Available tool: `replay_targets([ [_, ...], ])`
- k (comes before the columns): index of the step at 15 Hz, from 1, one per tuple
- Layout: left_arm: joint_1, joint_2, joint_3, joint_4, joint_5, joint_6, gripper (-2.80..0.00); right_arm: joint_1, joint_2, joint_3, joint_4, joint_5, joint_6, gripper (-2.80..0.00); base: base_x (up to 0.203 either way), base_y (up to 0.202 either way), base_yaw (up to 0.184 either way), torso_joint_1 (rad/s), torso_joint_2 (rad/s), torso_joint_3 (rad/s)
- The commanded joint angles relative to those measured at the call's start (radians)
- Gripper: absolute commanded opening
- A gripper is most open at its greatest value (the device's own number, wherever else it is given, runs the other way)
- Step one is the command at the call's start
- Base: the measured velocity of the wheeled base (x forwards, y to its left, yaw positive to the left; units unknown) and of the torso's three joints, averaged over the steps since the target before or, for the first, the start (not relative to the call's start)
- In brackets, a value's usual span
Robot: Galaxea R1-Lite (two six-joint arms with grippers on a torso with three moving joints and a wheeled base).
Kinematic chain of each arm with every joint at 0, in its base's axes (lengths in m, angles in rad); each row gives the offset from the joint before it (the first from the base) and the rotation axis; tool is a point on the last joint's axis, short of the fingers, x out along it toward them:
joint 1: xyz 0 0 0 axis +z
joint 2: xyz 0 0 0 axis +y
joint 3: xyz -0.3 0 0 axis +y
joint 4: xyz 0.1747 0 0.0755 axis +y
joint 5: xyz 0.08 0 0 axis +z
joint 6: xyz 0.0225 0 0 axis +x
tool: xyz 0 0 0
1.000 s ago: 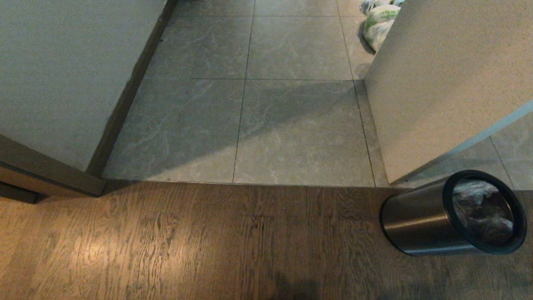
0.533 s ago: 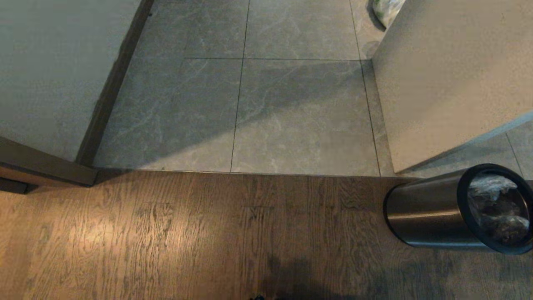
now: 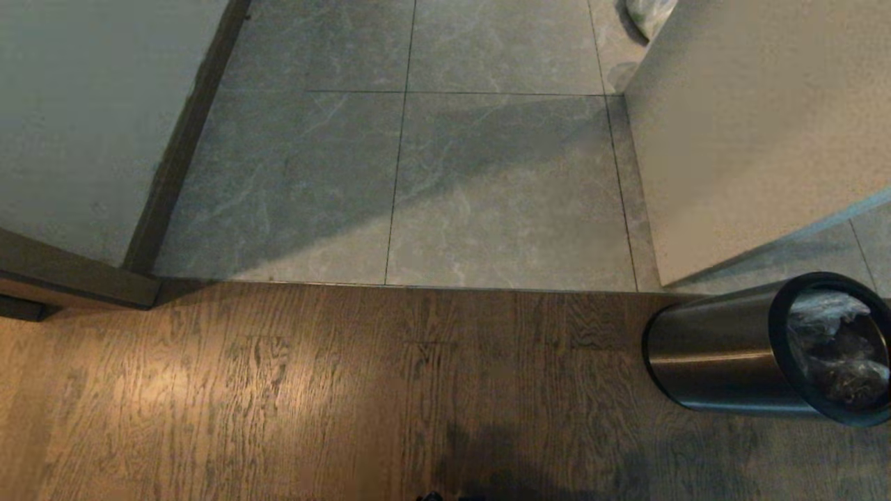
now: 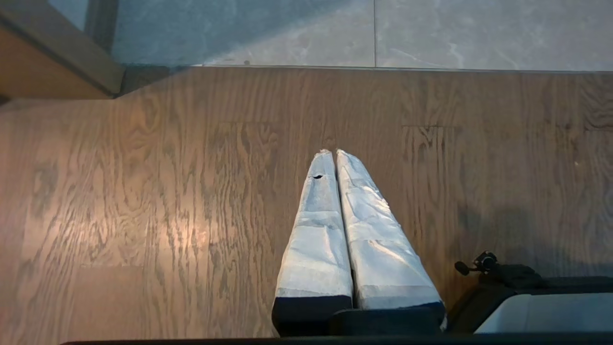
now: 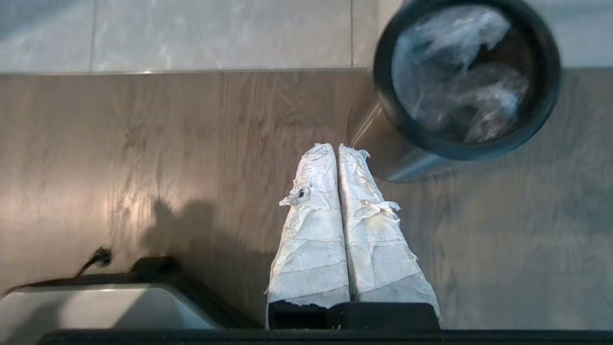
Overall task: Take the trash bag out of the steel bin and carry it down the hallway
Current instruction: Place the outer trash can on the ground
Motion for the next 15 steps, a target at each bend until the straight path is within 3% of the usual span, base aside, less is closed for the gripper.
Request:
replay_targets([
  [1, 0.000, 0.000, 0.000, 0.001, 0.000, -0.001, -2.80, 0.006, 0.252, -0.160, 0.105, -0.001, 0.009, -2.80, 0.000, 0.000, 0.000, 0.000, 0.00, 0.000],
  [3, 0.000, 0.000, 0.000, 0.000, 0.000, -0.001, -2.80, 0.006, 0.421, -0.249, 0.135, -0.041, 0.022, -2.80, 0.000, 0.000, 0.000, 0.000, 0.00, 0.000],
  [5, 0.000, 0.000, 0.000, 0.000, 0.000, -0.001, -2.80, 0.005, 0.604, -0.305, 0.147, -0.140, 0.043, -2.80, 0.000, 0.000, 0.000, 0.000, 0.00, 0.000],
  [8, 0.000, 0.000, 0.000, 0.000, 0.000, -0.001, -2.80, -0.010, 0.859, -0.354, 0.125, -0.224, 0.129, -2.80, 0.000, 0.000, 0.000, 0.000, 0.00, 0.000],
  [10, 0.000, 0.000, 0.000, 0.000, 0.000, -0.001, -2.80, -0.022, 0.982, -0.367, 0.112, -0.247, 0.188, -2.80, 0.000, 0.000, 0.000, 0.000, 0.00, 0.000],
  [12, 0.000, 0.000, 0.000, 0.000, 0.000, -0.001, -2.80, -0.026, 1.076, -0.366, 0.094, -0.211, 0.313, -2.80, 0.000, 0.000, 0.000, 0.000, 0.00, 0.000],
  [13, 0.000, 0.000, 0.000, 0.002, 0.000, -0.001, -2.80, -0.030, 1.112, -0.362, 0.077, -0.157, 0.362, 0.00, 0.000, 0.000, 0.000, 0.000, 0.00, 0.000],
  [15, 0.000, 0.000, 0.000, 0.002, 0.000, -0.001, -2.80, -0.053, 1.193, -0.359, 0.038, -0.111, 0.382, 0.00, 0.000, 0.000, 0.000, 0.000, 0.00, 0.000],
])
